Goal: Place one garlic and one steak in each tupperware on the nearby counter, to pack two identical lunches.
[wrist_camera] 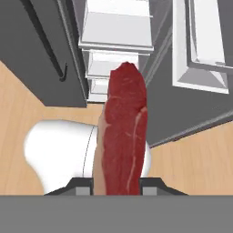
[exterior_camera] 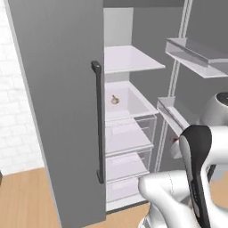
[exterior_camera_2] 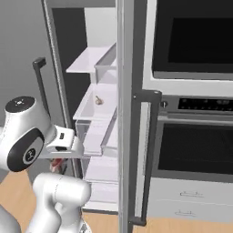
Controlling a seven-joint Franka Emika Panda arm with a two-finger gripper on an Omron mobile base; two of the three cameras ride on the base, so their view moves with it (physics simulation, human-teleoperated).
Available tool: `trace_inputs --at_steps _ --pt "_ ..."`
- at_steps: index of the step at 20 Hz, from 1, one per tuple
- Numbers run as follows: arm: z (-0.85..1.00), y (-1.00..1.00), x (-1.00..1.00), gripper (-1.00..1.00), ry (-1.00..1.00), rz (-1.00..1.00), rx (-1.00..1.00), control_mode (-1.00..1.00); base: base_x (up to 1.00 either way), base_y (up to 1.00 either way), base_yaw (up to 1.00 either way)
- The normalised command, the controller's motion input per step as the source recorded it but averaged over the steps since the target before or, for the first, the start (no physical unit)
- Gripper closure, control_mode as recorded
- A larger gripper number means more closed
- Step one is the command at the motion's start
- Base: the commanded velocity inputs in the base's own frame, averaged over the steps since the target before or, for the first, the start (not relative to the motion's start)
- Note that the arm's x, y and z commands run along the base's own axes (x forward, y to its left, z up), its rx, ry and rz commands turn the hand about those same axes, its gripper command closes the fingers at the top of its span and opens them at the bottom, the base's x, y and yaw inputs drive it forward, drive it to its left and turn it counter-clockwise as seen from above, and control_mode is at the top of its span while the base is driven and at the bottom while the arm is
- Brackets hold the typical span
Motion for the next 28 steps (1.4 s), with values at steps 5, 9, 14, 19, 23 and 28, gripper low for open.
trace_inputs --at_steps 5,9,14,19,23,28 --pt "0.00 0.00 0.00 1.00 0.00 0.00 0.00 1.00 -1.00 -0.10 -0.16" --pt "0.00 0.00 0.00 1.00 0.00 0.00 0.00 1.00 -0.68 -0.49 -0.46" --pt "0.00 0.00 0.00 1.00 0.00 0.00 0.00 1.00 0.00 -0.78 -0.62" --pt "0.00 0.00 0.00 1.00 0.00 0.00 0.00 1.00 0.42 -0.65 -0.61" --pt "0.00 0.00 0.00 1.00 0.00 0.00 0.00 1.00 0.98 -0.17 -0.41" --pt "0.00 0.00 0.00 1.00 0.00 0.00 0.00 1.00 1.00 -0.05 -0.18"
